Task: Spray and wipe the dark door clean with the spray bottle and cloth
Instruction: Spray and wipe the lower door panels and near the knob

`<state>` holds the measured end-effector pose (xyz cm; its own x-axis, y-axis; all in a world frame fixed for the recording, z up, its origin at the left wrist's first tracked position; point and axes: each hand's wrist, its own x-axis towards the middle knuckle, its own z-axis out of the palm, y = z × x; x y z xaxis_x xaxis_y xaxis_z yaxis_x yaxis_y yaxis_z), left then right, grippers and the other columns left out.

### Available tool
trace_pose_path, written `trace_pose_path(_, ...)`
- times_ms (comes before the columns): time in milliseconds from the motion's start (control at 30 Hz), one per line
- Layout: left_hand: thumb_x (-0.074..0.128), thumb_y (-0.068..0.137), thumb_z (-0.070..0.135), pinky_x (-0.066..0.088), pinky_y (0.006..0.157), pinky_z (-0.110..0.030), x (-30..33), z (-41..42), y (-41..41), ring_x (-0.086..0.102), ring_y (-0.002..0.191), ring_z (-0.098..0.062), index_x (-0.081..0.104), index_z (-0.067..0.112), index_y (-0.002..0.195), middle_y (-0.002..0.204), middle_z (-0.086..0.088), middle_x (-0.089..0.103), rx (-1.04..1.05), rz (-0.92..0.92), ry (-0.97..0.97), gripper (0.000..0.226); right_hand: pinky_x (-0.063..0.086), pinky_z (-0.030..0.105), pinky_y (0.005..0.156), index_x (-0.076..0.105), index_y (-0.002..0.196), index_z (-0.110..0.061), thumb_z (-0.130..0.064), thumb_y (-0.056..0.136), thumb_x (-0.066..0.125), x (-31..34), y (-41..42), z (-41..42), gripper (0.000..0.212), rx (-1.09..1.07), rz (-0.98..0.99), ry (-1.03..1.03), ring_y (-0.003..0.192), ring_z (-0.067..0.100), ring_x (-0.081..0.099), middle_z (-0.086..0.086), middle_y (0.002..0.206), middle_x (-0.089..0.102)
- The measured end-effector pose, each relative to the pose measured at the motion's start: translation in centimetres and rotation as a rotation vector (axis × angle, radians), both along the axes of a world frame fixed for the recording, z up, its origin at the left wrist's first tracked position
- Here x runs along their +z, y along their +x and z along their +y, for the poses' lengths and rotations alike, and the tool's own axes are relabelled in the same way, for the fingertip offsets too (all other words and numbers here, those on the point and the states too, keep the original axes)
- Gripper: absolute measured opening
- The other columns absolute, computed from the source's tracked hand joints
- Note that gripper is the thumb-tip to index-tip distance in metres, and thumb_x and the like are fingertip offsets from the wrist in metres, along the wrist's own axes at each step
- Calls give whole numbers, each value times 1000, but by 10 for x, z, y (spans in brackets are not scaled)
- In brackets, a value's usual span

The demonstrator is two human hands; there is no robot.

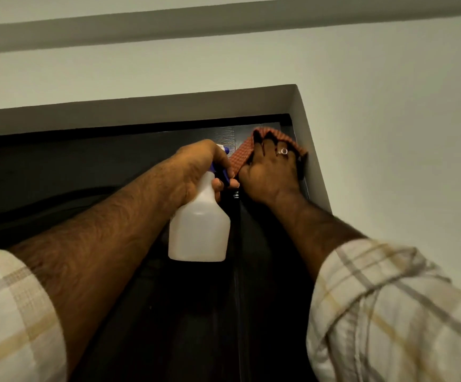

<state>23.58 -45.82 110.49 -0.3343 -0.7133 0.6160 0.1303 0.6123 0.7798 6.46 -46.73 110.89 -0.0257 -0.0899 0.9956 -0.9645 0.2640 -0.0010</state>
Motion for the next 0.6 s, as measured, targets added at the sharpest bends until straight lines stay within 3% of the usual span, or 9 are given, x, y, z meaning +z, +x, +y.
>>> trace_pose_path(167,61,88,11,45,50,-26,1,-14,7,52,40,-13,70,1,98,87,-18,76,-22,-13,9,17,23,55,124,30,164,-14,-51,94,24,18,0,-3,80,-16,-38,-27,148,43,34,18,165,37)
trace_pose_path(433,65,85,14,46,52,-26,2,-17,27,49,44,-13,71,2,95,81,-16,77,-30,13,-5,16,40,57,110,53,145,-5,-43,96,37,-84,13,-5,64,-5,-98,-112,131,46,48,25,147,53)
trace_pose_path(500,65,85,14,46,52,-27,6,-17,36,49,42,-13,71,3,95,80,-16,77,-9,37,-11,16,40,57,110,53,146,-4,-45,95,36,-72,10,-3,68,-8,-91,-95,131,47,49,26,147,53)
trace_pose_path(600,65,87,14,47,52,-27,11,-20,53,50,41,-11,71,4,97,94,-20,81,17,70,-2,16,42,56,107,54,145,0,-45,88,33,-24,5,-8,76,-24,-44,-101,125,49,52,30,142,55)
